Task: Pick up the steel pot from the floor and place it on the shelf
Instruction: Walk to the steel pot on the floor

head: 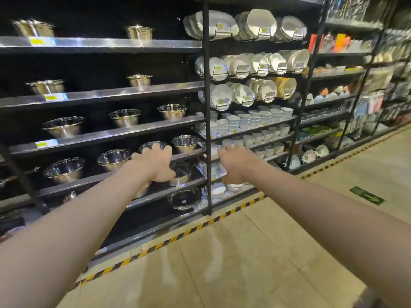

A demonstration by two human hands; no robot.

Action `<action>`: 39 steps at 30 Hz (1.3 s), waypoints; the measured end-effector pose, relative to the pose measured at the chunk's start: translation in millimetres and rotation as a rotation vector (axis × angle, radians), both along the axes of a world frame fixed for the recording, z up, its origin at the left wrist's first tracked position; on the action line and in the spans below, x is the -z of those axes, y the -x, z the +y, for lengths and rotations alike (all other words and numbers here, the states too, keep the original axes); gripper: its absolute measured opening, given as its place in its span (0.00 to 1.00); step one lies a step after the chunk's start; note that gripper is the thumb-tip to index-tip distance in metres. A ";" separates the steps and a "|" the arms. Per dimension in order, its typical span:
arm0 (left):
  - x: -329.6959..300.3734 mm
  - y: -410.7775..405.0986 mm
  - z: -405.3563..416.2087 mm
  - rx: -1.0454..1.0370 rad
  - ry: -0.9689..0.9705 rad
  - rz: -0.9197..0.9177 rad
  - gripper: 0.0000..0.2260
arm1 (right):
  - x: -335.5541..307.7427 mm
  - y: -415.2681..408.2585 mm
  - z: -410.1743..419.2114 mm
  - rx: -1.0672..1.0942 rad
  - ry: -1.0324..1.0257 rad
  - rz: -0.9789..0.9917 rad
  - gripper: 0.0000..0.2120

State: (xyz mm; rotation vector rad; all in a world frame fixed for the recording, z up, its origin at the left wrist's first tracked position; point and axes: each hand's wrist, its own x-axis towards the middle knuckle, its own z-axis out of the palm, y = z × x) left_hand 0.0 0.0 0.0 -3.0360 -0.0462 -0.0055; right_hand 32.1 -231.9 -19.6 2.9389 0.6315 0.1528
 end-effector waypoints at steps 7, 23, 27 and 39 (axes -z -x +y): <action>-35.5 -130.6 -103.6 0.167 -0.008 -0.079 0.32 | -31.5 -103.7 -93.9 0.124 0.010 -0.064 0.34; -24.5 -426.3 -329.8 0.673 0.029 -0.020 0.21 | -25.4 -302.5 -304.7 0.562 0.050 -0.076 0.25; -30.6 -497.8 -387.0 0.801 0.050 -0.030 0.23 | -32.8 -340.3 -348.7 0.686 0.051 -0.091 0.29; -15.0 -622.9 -613.3 1.058 0.029 0.068 0.29 | -16.0 -402.3 -528.8 0.987 0.049 -0.050 0.26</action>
